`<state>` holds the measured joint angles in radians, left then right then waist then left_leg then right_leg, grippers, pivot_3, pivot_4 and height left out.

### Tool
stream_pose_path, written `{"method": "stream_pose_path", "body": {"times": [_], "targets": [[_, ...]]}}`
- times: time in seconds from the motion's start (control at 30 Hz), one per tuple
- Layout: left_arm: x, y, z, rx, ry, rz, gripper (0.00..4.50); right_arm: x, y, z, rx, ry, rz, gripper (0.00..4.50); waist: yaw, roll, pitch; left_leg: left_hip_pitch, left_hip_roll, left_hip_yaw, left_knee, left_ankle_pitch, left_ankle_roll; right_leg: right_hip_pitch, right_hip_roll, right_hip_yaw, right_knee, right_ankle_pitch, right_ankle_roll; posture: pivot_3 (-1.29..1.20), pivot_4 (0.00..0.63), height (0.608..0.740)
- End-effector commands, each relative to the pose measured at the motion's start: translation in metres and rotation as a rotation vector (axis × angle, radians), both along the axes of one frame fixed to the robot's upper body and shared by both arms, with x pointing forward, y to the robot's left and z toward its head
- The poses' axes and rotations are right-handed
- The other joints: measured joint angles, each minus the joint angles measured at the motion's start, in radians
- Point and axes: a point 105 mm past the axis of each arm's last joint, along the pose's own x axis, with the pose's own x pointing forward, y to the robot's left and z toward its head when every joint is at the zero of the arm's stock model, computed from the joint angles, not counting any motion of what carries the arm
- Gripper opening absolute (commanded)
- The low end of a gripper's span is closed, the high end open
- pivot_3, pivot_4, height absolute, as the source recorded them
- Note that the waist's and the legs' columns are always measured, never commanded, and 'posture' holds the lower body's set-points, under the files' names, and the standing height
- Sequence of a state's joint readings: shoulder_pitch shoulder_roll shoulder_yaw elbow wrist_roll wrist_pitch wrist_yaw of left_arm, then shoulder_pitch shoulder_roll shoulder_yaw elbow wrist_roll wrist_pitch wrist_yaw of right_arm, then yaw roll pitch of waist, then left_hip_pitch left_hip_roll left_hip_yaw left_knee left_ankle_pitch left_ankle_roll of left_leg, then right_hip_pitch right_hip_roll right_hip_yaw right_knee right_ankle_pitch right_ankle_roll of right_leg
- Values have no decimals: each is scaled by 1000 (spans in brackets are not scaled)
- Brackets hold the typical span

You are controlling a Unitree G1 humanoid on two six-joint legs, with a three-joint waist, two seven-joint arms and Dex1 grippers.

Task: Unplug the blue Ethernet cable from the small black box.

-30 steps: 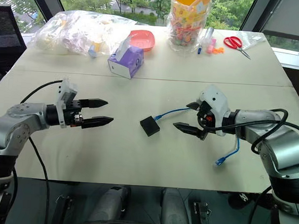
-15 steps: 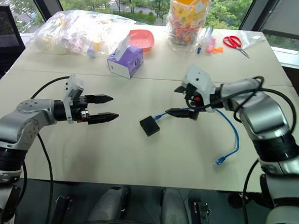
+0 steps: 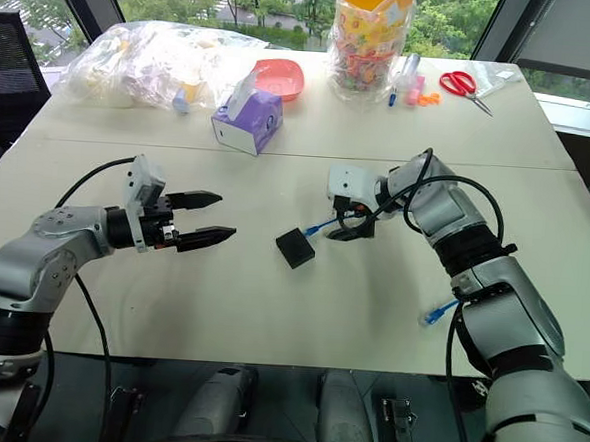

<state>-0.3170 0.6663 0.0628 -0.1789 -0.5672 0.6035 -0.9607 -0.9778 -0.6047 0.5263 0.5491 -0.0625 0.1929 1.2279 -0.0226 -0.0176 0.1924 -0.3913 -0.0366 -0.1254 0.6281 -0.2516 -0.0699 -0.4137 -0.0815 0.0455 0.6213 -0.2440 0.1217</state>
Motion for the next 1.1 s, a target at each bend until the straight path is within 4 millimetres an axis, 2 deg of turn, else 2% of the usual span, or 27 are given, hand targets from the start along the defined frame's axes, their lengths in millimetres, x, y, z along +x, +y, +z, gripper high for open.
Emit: {"method": "stream_pose_path", "body": {"times": [0.03, 0.2, 0.4, 0.5, 0.73, 0.87, 0.97, 1.1], "targets": [[-3, 3, 13, -5, -47, 12, 4443, 0, 14, 10, 10, -21, 65, 4500, -3, 0, 0, 0, 0, 0, 0, 0, 0, -1, 0, 0, 1, 0, 0, 0, 150, 740], [-5, 5, 13, -5, -45, 24, 4443, -11, 30, 9, 19, 51, 125, 4500, -14, 0, 0, 0, 0, 0, 1, 0, -1, -2, 0, 0, 7, 0, 0, 0, 150, 740], [-5, 4, 13, -3, -41, 27, 4443, -8, 37, -1, -7, 42, 134, 4500, -22, 0, 0, 1, 0, 0, 2, 1, -1, -2, 0, 0, 9, 0, 0, 0, 150, 740], [-4, 4, 13, -3, -38, 28, 4500, -7, 40, -8, -20, 40, 139, 3693, -26, 0, 0, 1, 0, 0, 2, 1, -1, -2, 0, 1, 9, 0, 0, 0, 150, 740], [-3, 2, 13, -5, -39, 25, 4500, -7, 48, -11, -15, 30, 153, 175, -26, 0, 0, 6, 0, 0, 2, 1, -2, 1, 0, 1, 10, 1, -1, 0, 150, 740], [-2, 1, 11, -7, -34, 23, 4500, -8, 48, -6, -8, -3, 158, 81, -25, 0, 0, 10, 0, 0, 2, 1, -2, 6, 1, 1, 10, 1, -1, 0, 150, 740], [-1, 0, 12, -22, -20, 19, 4500, -1, 45, 15, 44, -163, 123, 81, -23, 0, 0, 10, 0, 0, 2, 1, -2, 5, 1, 1, 10, 1, -1, 0, 150, 740], [0, -5, 18, -48, 14, -19, 4500, 0, 40, 62, 174, -553, 69, 81, -17, 0, 0, 6, -1, -1, 2, 1, -2, 2, 0, 1, 10, 1, -1, 0, 150, 740]]}}
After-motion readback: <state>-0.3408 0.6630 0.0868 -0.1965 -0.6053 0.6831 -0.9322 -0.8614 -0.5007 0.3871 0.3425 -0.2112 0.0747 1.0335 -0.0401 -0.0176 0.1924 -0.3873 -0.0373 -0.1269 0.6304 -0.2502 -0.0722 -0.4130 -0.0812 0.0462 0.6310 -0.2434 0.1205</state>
